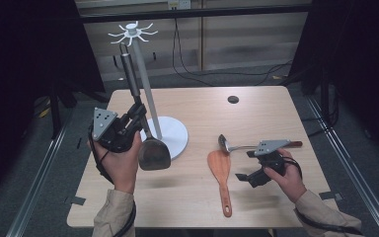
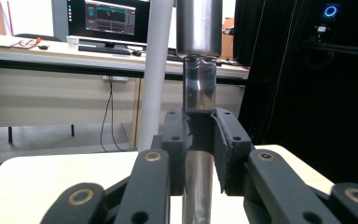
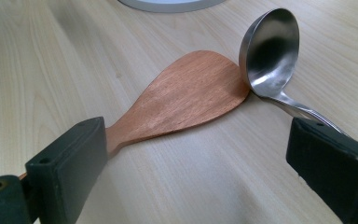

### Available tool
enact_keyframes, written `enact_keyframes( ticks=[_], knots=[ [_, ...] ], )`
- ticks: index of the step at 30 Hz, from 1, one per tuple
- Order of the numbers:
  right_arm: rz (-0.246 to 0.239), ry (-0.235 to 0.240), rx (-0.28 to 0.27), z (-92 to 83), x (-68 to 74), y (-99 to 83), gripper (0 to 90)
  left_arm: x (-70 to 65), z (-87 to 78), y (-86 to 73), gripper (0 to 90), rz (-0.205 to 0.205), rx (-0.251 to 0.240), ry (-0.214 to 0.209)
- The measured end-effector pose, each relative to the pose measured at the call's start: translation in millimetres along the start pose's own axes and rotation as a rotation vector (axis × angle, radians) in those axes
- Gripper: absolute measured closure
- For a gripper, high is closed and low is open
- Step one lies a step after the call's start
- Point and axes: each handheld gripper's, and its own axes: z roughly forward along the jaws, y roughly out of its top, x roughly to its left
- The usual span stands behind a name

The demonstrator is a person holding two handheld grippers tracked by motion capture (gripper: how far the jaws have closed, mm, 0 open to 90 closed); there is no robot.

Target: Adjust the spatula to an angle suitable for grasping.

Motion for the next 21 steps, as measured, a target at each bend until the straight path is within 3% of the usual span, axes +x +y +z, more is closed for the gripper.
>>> enact_keyframes(
  ticks=[21],
  knots=[
    [-0.002, 0.002, -0.002, -0.4, -1.1, -0.6, 4.3, 3.3, 15.7, -8.7, 76.2, 0.013, 0.01, 0.017]
  ],
)
